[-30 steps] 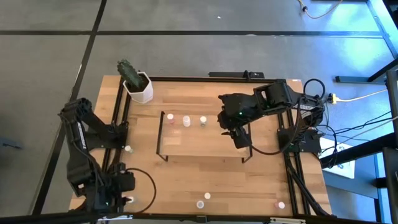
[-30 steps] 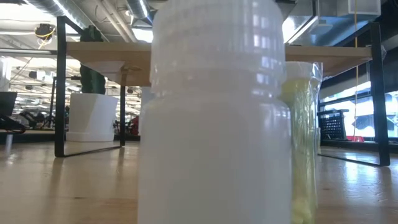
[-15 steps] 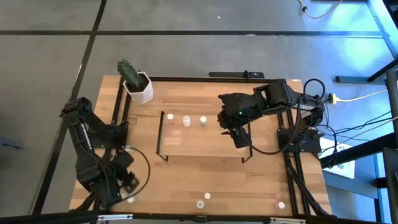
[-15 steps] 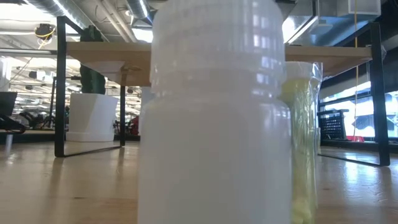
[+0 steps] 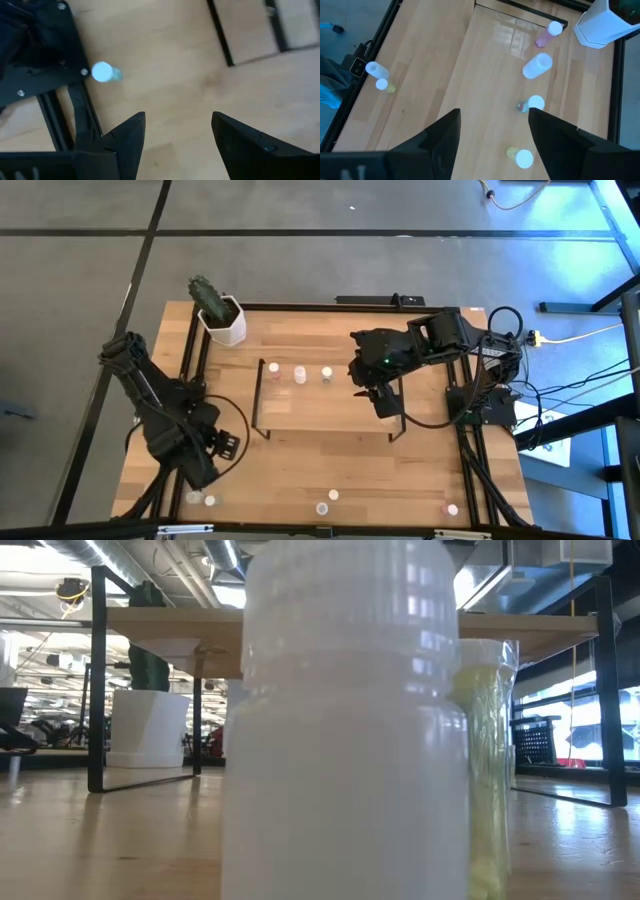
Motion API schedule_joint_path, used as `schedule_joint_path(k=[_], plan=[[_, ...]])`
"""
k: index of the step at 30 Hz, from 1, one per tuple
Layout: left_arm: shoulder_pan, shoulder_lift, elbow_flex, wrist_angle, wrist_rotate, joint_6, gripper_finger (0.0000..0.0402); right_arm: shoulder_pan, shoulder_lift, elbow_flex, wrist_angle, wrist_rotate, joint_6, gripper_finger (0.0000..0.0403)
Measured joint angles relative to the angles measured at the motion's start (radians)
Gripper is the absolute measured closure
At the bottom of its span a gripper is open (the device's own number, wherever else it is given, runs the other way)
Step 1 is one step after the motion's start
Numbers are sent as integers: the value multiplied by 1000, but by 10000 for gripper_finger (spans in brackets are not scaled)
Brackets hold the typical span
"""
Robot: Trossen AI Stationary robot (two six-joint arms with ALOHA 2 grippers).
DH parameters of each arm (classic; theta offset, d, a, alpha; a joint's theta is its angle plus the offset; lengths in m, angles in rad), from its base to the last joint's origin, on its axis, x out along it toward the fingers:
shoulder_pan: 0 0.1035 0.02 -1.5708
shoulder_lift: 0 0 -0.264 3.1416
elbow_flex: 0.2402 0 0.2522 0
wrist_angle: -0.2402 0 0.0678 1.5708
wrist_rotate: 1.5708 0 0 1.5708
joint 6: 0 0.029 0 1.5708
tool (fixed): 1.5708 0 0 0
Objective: Pick and place medicine bottles onto shelf by color
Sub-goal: Put the top blue pill bottle on the shelf aligned with the other blue pill bottle
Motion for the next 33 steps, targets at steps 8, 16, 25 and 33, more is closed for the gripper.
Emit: schedule_joint_path(k=[8, 16, 25, 33], plan=[[19, -89, -148, 0, 14, 30, 179, 0, 0, 0, 0, 0, 0, 167], [66, -264, -208, 25, 9, 404, 179, -1, 1, 0, 0, 0, -1, 166], [97, -288, -217, 29, 6, 829, 179, -1, 1, 0, 0, 0, -2, 166], [96, -297, -368, 123, 53, 812, 179, -1, 1, 0, 1, 0, -4, 166]])
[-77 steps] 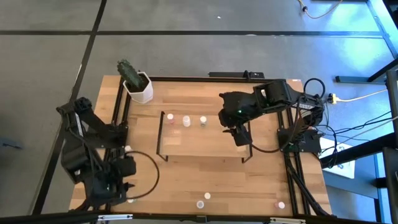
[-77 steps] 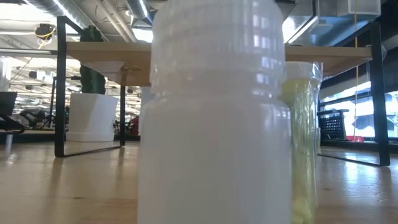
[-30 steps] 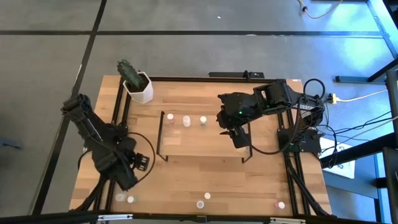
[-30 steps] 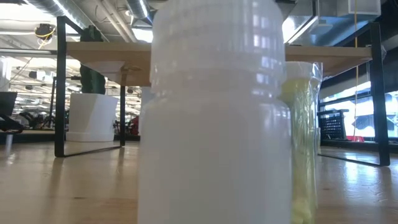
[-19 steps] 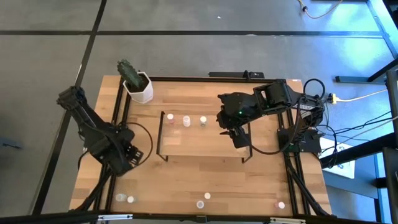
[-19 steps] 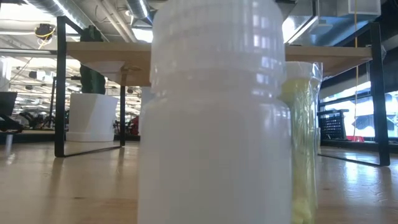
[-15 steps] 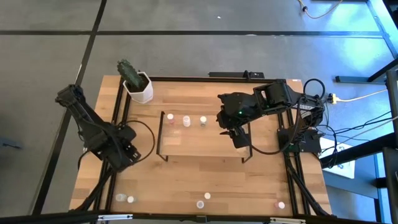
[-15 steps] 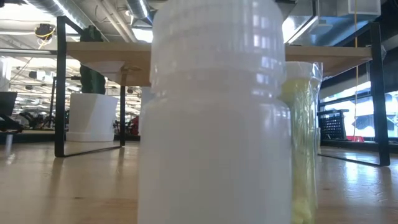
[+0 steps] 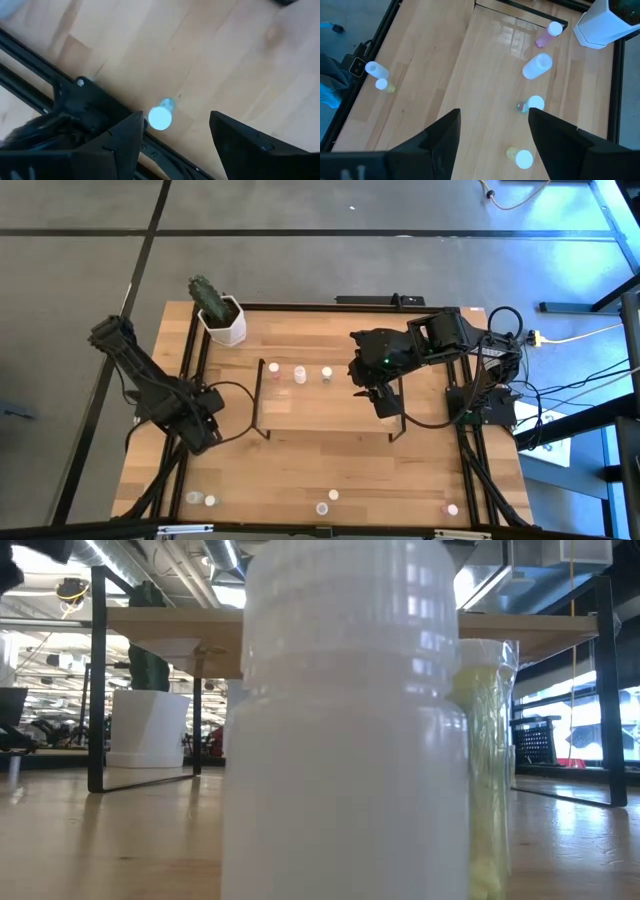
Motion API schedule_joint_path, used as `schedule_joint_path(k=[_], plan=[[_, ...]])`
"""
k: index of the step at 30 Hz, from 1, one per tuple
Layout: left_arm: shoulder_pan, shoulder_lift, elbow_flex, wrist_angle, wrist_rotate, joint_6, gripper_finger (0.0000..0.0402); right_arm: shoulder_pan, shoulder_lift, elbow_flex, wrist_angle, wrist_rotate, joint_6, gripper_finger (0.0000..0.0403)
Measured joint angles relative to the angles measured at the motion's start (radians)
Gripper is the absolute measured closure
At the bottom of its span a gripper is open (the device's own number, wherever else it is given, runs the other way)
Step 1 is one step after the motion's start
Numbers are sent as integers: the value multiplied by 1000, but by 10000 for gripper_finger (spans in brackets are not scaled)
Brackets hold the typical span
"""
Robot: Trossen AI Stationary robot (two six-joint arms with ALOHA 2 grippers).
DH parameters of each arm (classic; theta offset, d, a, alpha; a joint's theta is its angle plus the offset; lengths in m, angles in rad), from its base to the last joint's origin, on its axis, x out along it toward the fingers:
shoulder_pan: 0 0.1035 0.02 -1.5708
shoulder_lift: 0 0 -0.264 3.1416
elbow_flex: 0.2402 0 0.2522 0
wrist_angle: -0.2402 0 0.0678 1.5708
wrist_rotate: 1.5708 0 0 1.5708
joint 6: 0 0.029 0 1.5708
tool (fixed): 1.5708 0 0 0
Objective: Pick and place medicine bottles onto shelf by color
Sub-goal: Put the top blue pill bottle on the shelf aligned with the other blue pill bottle
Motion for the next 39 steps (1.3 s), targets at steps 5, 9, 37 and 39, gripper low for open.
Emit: schedule_joint_path(k=[5, 9, 37, 39], plan=[[0, 0, -75, 40, 54, 21, 179, 0, 0, 0, 0, 0, 0, 166], [0, 0, -108, 46, 86, 21, 179, 0, 0, 0, 0, 0, -4, 166], [0, 0, -116, 117, 95, -12, 179, 0, 0, 0, 34, 0, -50, 166], [0, 0, -116, 117, 95, -13, 179, 0, 0, 0, 53, 0, -50, 166]])
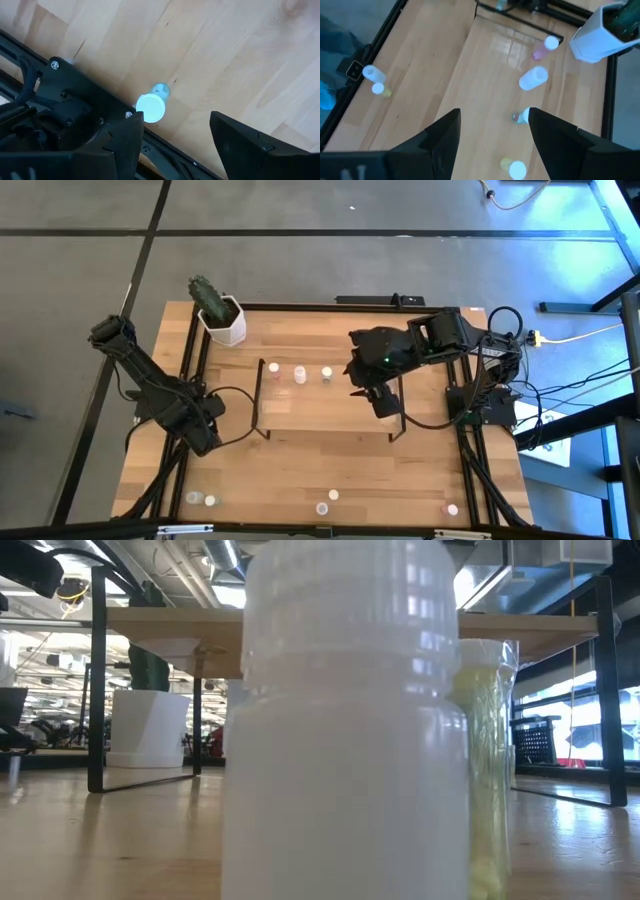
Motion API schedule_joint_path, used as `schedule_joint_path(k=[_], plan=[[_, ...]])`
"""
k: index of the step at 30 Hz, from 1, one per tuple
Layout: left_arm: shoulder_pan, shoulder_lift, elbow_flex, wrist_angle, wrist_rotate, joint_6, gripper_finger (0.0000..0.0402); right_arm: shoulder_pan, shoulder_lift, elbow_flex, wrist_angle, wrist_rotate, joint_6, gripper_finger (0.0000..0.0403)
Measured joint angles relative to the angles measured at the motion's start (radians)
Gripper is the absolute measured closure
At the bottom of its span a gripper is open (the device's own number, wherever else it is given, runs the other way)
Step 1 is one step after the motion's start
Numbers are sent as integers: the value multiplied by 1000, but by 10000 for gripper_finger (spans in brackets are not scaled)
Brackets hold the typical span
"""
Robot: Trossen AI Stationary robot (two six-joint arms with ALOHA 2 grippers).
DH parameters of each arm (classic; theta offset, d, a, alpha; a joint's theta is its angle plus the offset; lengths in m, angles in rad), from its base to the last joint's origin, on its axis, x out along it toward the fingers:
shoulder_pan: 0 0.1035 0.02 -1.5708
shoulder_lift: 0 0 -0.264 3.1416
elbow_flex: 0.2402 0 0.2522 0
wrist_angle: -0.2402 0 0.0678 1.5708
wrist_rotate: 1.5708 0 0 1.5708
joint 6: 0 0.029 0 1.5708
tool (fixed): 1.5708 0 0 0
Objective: Pick and place medicine bottles onto shelf by color
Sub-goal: Put the top blue pill bottle on the shelf aligned with the other blue pill bottle
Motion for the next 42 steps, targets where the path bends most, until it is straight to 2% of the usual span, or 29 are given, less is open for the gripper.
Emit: schedule_joint_path(k=[5, 14, 26, 32, 42], plan=[[0, 0, 0, 0, -13, 4, 179, 0, 0, 0, 39, 0, 0, 166], [0, 0, 0, -1, -94, -26, 179, 0, 0, 0, 80, 0, 0, 166], [-1, 2, -25, 1, -30, -2, 179, 0, 0, 0, 79, 0, 1, 167], [-1, 2, -89, 16, -30, 7, 179, 0, 0, 0, 79, 0, 1, 167], [0, 2, -107, 25, -26, 12, 179, 0, 0, 0, 79, 0, 1, 167]])
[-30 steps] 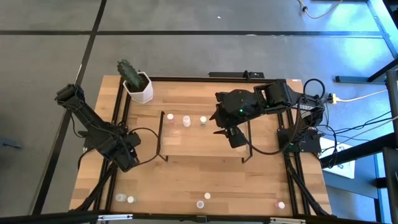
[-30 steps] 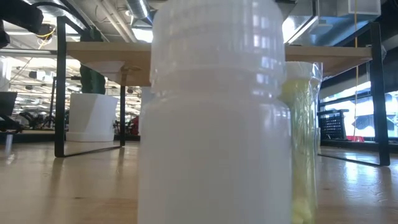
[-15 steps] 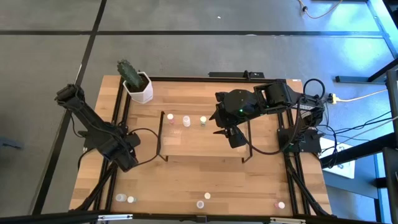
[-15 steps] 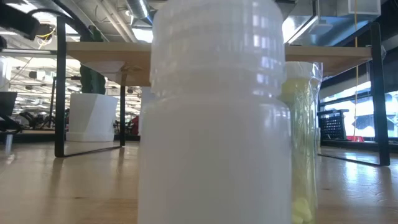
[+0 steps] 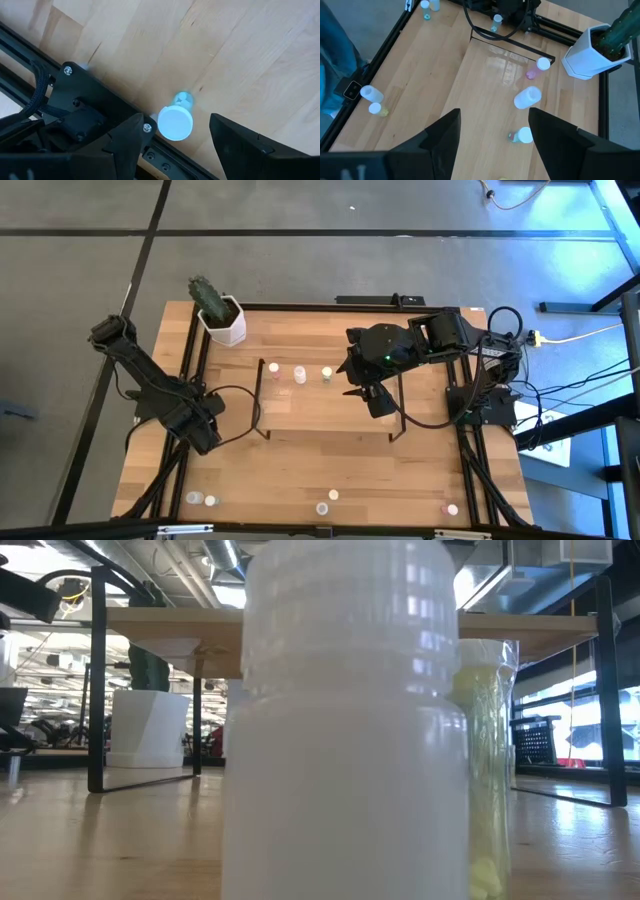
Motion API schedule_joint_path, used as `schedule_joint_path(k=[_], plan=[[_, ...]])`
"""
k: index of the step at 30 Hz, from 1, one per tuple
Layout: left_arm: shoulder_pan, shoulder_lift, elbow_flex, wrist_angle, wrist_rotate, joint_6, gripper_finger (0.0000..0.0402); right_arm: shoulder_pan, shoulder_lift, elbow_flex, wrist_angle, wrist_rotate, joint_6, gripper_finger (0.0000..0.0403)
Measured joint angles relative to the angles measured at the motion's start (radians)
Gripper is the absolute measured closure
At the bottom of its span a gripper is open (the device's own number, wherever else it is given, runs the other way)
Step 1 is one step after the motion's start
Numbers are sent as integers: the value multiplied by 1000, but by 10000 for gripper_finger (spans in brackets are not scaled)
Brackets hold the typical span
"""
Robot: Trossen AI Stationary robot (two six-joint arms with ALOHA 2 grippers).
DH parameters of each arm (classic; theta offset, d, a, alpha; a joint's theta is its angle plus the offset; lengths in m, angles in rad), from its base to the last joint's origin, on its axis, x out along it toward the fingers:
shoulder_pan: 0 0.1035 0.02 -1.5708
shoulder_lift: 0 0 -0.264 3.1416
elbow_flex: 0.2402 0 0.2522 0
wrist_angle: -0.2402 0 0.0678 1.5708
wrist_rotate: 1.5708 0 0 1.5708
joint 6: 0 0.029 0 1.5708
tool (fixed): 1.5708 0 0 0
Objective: Pick and place medicine bottles onto shelf by color
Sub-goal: Put the top blue pill bottle on the shelf aligned with the other blue pill bottle
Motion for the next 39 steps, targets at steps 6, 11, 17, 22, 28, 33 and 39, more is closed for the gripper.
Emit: schedule_joint_path(k=[6, 11, 17, 22, 28, 33, 39], plan=[[0, 0, 0, 0, 1, 0, 179, 0, 0, 0, 0, 0, 0, 167], [0, 0, 0, 0, 3, 0, 179, 0, 0, 0, 0, 0, 0, 167], [0, 0, -2, 26, 23, 2, 179, 0, 0, 0, 0, 0, 0, 167], [17, 19, -2, 39, 24, 90, 179, 0, 0, 0, 0, 0, 0, 167], [57, 57, -2, 42, 27, 217, 179, 0, 0, 0, 0, 0, 0, 166], [85, 74, -2, 50, 75, 268, 179, 0, 0, 0, 0, 0, 0, 166], [100, 91, -2, 51, 106, 286, 179, 0, 0, 0, 0, 0, 0, 166]])
